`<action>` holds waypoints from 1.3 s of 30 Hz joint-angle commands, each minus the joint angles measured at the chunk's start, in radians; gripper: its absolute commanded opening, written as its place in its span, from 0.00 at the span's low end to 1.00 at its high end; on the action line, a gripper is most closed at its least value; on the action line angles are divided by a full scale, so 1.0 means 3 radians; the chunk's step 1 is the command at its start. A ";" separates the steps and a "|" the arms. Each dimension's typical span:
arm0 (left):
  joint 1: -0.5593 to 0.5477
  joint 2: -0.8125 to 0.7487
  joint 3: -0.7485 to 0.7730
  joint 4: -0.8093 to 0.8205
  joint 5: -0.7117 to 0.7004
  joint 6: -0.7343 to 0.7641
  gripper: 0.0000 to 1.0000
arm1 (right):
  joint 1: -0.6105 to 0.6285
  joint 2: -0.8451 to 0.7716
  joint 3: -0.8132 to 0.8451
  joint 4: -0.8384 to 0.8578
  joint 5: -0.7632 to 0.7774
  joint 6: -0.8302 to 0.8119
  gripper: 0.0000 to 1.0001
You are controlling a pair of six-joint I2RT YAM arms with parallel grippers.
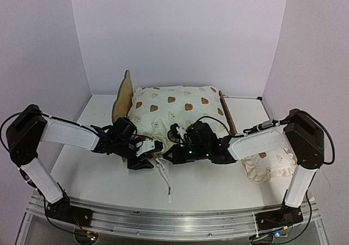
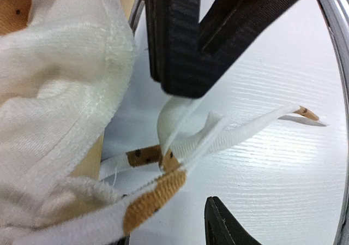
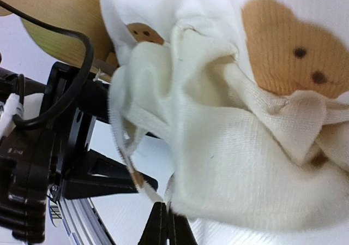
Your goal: Set up the pet bed
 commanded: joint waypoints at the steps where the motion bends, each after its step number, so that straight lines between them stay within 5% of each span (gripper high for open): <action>1: 0.0082 -0.0519 -0.0067 -0.0293 0.0143 0.0391 0.47 | -0.0014 -0.0310 0.0099 -0.0460 -0.0049 -0.0223 0.00; 8: 0.0171 -0.1257 -0.0061 -0.0167 0.0752 0.0321 0.49 | -0.0007 -0.0486 0.0369 -0.0696 -0.0326 -0.0381 0.00; 17: 0.0143 -0.0801 0.0119 0.0124 0.0869 -0.0132 0.54 | -0.0008 -0.0467 0.0577 -0.0596 -0.0401 -0.0411 0.00; 30: 0.0127 -0.0568 0.0203 0.0527 0.0931 -0.0352 0.44 | -0.0010 -0.0428 0.0634 -0.0460 -0.0503 -0.0381 0.00; 39: 0.0122 -0.0506 0.0208 0.0516 0.0923 -0.0326 0.23 | -0.0010 -0.0412 0.0674 -0.0395 -0.0505 -0.0371 0.00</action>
